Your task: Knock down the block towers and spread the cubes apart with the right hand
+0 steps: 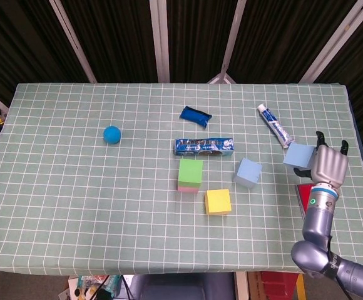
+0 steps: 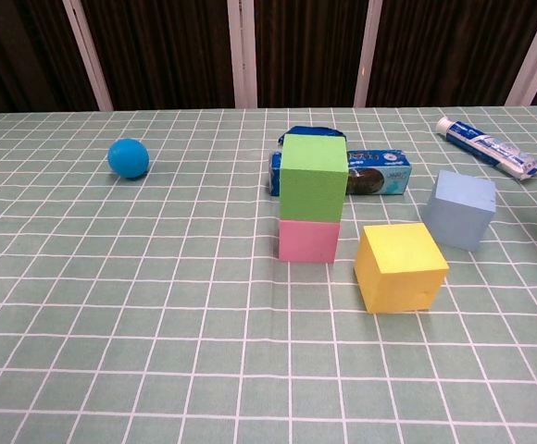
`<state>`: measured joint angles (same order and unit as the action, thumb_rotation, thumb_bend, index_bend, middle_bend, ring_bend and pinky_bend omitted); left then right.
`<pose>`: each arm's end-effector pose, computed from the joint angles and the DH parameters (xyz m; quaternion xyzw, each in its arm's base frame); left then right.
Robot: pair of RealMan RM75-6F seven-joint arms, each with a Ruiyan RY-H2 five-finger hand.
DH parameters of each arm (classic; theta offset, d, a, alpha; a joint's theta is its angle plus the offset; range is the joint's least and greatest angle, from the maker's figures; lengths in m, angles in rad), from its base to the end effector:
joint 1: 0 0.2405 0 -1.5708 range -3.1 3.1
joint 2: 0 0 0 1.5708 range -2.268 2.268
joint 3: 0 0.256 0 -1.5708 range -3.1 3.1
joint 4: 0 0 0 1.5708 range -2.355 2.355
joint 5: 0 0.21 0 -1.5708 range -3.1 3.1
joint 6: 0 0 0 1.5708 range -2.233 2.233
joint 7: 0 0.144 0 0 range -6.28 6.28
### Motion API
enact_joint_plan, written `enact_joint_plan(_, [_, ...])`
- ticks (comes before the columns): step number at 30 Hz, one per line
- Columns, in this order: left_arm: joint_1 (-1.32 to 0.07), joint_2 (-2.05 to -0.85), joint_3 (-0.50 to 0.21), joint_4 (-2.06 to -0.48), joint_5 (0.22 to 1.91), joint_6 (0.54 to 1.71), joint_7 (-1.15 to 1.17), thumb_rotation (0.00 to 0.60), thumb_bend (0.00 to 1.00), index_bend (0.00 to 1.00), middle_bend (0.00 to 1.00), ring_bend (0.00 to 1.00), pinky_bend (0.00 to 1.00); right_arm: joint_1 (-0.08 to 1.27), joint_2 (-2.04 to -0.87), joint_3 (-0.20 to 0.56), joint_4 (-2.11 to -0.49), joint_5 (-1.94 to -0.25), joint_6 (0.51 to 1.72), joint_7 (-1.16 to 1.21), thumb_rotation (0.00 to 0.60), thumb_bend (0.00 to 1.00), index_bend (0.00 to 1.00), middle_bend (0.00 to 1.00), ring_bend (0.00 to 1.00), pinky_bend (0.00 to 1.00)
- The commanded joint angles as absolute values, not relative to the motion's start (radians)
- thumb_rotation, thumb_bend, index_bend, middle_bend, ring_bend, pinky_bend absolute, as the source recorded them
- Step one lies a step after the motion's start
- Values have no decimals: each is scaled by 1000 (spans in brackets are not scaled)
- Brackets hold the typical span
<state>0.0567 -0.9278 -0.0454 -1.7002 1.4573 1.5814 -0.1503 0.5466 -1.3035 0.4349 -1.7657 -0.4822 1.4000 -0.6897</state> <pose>-0.3256 0.1342 0.2258 -0.5263 -0.4154 -0.3844 0.6346 -0.2342 -0.3378 0.1329 0.4558 -0.4874 0.2820 0.6894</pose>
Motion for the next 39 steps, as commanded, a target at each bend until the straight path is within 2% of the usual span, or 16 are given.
enact_joint_plan(1, [57,-928,-45,-1700,1459,1583,-148,600,255,106,0,0,0,464,-1206,416,-1830,-476,1267,-562,600,131,145,633,572,38])
enact_joint_plan(8, [63,-925,-45,-1701,1458,1592,-157,600,254,106,0,0,0,356,-1150,357,-1785,-658,1171,-316,600,131,151,633,525,38])
enact_joint_plan(16, [65,-923,-47,-1700,1453,1594,-164,600,255,106,0,0,0,324,-1110,320,-1744,-712,1120,-223,600,131,151,629,454,38])
enact_joint_plan(20, [64,-924,-46,-1701,1454,1592,-160,600,255,107,0,0,0,306,-1113,306,-1723,-748,1112,-163,600,131,151,584,405,24])
enact_joint_plan(24, [66,-923,-45,-1701,1457,1596,-162,600,254,107,0,0,0,303,-1132,296,-1673,-769,1084,-109,600,131,151,486,338,4])
enact_joint_plan(27, [68,-922,-46,-1701,1455,1599,-166,600,254,107,0,0,0,306,-1135,283,-1649,-780,1052,-89,600,131,139,346,241,0])
enact_joint_plan(31, [69,-922,-47,-1701,1454,1599,-167,600,255,107,0,0,0,307,-1134,277,-1638,-795,1030,-62,600,129,74,171,135,0])
enact_joint_plan(39, [68,-922,-48,-1701,1453,1599,-166,600,255,107,0,0,0,310,-1139,270,-1617,-814,1019,-29,600,127,21,50,68,0])
